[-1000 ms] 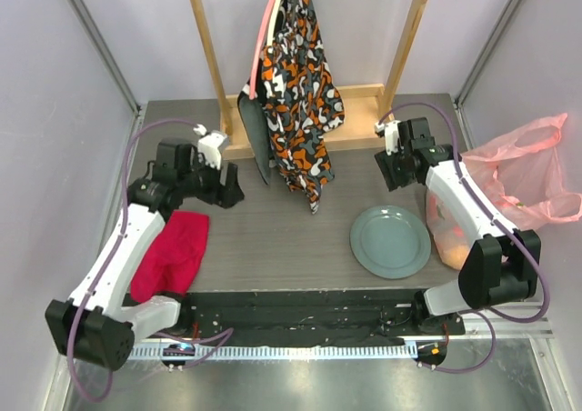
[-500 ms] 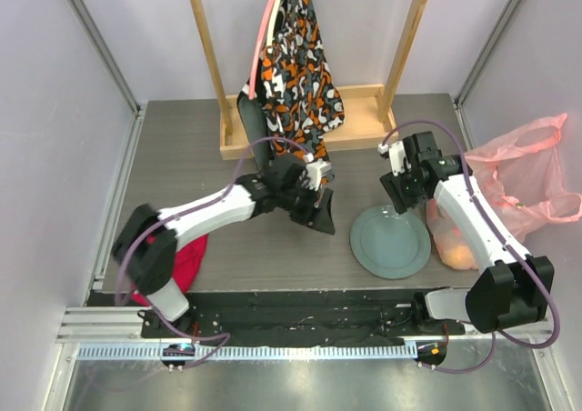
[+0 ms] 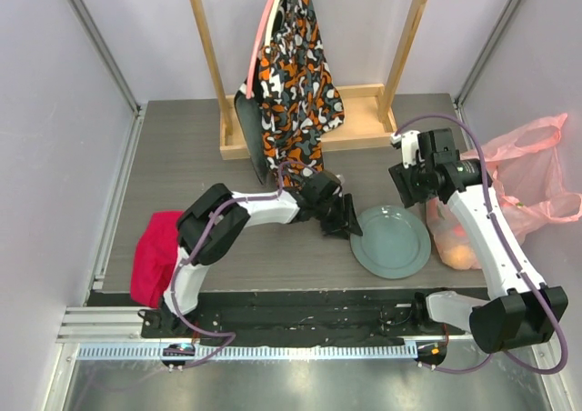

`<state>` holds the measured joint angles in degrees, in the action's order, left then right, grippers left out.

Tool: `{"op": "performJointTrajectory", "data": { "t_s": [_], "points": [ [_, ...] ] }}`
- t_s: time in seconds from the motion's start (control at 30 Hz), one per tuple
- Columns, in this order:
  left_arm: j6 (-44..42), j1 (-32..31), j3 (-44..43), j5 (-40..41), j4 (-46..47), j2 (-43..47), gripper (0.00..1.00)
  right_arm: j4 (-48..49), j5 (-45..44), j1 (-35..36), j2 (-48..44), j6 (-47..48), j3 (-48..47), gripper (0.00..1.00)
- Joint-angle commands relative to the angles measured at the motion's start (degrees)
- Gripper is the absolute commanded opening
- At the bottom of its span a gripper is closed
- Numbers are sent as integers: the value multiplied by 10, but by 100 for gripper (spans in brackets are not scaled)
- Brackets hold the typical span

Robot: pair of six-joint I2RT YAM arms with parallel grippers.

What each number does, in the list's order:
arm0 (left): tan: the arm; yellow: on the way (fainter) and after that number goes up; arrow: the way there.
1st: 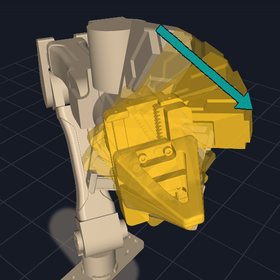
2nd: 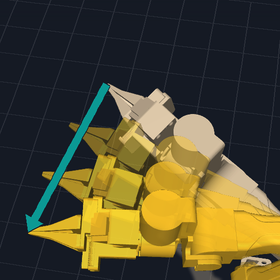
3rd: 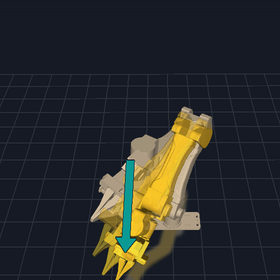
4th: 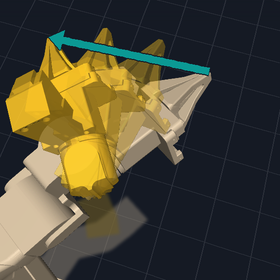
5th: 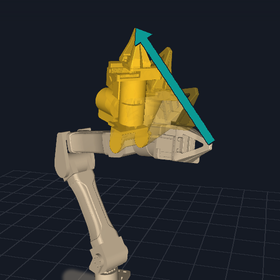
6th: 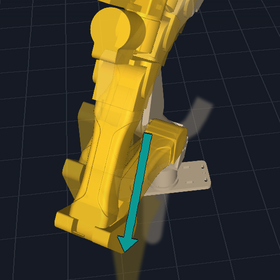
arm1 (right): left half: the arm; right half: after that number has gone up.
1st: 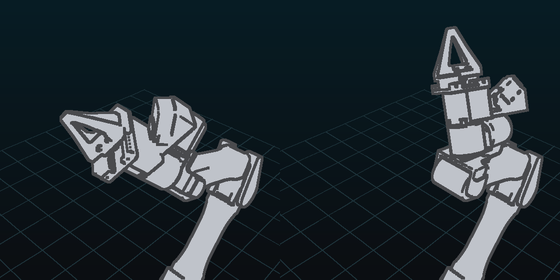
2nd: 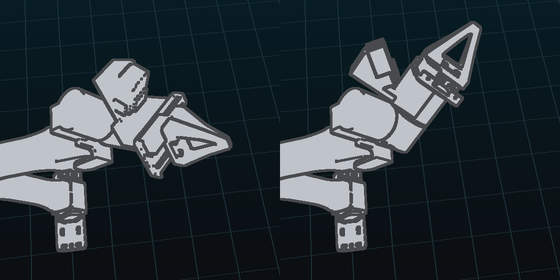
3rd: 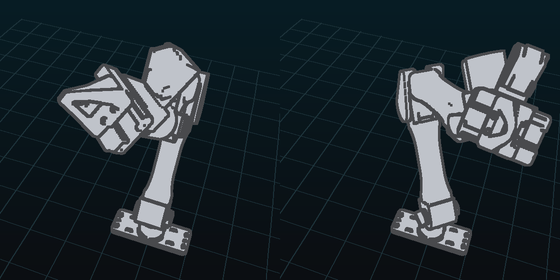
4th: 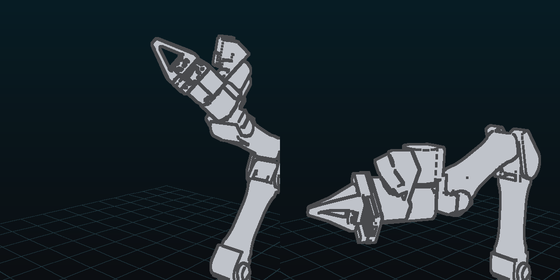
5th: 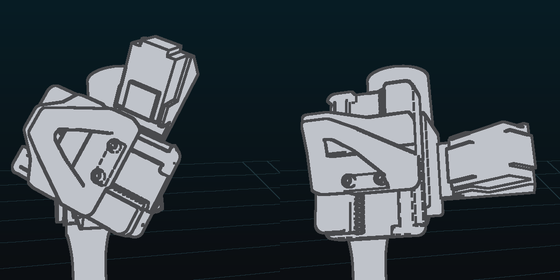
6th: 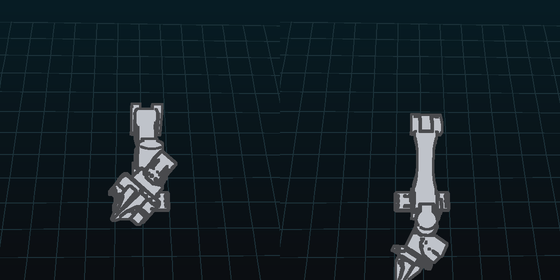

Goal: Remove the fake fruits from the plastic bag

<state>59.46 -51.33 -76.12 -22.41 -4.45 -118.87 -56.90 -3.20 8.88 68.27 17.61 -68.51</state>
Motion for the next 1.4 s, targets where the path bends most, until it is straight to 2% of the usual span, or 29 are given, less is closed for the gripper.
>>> {"op": "performJointTrajectory", "data": {
  "t_s": [0.0,0.03,0.07,0.1,0.17,0.23,0.47,0.67,0.7,0.83,0.9,0.93,0.97,1.07,1.1,1.2,1.23,1.3,1.37],
  "points": [
    [43,-25,-29,14,43,-22,48,-2,7,-4,-29,-19,7,61],
    [43,-26,-26,18,42,-25,42,-4,10,-4,-29,-19,7,61],
    [43,-26,-25,19,41,-29,29,-6,12,-4,-30,-22,7,61],
    [43,-23,-23,25,32,-28,22,-8,14,-6,-29,-21,5,62],
    [45,-16,3,29,22,-10,9,-10,20,-5,-30,-22,0,62],
    [45,2,46,20,18,9,1,-10,22,-5,-24,-16,-5,62],
    [8,72,208,18,-41,163,0,0,46,-5,-6,-8,-7,62],
    [-35,181,309,43,-74,266,0,14,59,-6,7,-22,-6,62],
    [-41,193,328,47,-79,275,2,14,60,-6,9,-21,-6,62],
    [-52,214,358,47,-60,290,26,21,56,-5,16,-16,-6,62],
    [-45,213,362,46,-52,287,46,22,57,-5,20,-18,-6,62],
    [-46,213,360,55,-57,285,66,22,57,-6,20,-17,-8,62],
    [-47,213,353,62,-69,284,72,22,55,-6,20,-18,-12,63],
    [-75,213,323,47,-112,300,85,15,35,-7,15,-20,-51,66],
    [-83,212,317,38,-135,308,85,15,8,-7,10,-19,-82,67],
    [-121,193,309,11,-163,354,91,41,-93,-7,-16,-22,-137,78],
    [-146,168,312,10,-164,371,93,50,-162,-8,-26,-21,-148,81],
    [-168,131,319,18,-166,418,95,72,-231,-8,-31,-18,-177,83],
    [-215,66,309,21,-158,445,95,79,-316,-11,-27,-13,-192,85]
  ]
}}
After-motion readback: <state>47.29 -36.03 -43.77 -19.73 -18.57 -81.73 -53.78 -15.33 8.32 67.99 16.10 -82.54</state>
